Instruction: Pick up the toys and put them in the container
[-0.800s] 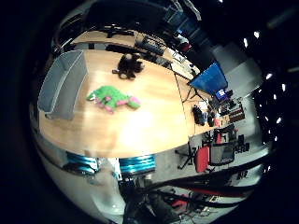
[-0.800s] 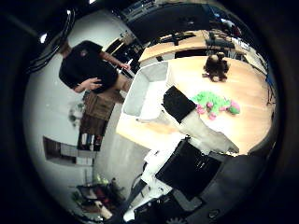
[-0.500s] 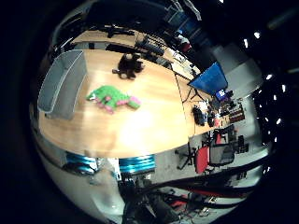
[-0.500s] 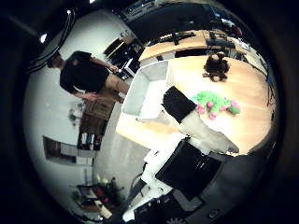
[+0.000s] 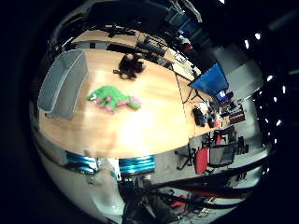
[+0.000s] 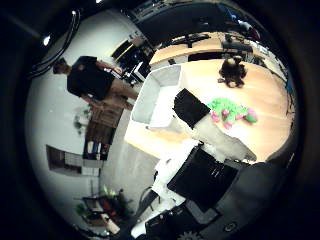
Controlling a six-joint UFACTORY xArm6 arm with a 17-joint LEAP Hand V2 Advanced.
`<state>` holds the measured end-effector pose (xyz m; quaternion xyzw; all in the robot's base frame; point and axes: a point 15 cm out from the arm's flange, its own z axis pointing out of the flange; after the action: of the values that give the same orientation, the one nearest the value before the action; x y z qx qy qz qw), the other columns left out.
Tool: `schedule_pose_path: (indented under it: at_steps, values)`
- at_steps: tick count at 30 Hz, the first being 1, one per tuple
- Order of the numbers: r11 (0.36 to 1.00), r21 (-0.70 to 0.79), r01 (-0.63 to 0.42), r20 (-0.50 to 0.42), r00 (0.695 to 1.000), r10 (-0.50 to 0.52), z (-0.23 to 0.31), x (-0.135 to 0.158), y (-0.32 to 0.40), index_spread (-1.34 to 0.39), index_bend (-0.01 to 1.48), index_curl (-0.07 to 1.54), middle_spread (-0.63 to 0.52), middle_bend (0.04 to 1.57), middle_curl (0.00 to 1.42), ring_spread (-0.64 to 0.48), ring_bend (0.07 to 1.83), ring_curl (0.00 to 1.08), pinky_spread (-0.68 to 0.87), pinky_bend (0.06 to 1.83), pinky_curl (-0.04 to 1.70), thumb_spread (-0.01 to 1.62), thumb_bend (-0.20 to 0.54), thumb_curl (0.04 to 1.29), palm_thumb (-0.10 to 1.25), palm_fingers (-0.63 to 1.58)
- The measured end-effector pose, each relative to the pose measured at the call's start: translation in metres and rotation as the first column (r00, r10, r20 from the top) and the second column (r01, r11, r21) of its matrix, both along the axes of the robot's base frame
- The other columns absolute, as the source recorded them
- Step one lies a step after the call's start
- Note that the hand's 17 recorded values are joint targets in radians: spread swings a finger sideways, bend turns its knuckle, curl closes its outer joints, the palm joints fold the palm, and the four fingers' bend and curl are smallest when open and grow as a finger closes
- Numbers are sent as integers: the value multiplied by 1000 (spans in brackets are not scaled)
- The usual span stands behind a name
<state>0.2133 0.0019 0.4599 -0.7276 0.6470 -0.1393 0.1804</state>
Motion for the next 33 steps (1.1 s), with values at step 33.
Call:
schedule_pose_path:
  at_steps: [33]
  values:
    - [1000, -28, 13, -260, 965, -20, -102, 155, -30, -510, 162, 279, -228, 222, 341, -178, 564, 219, 366, 551, 227, 1013, -30, 292, 421, 401]
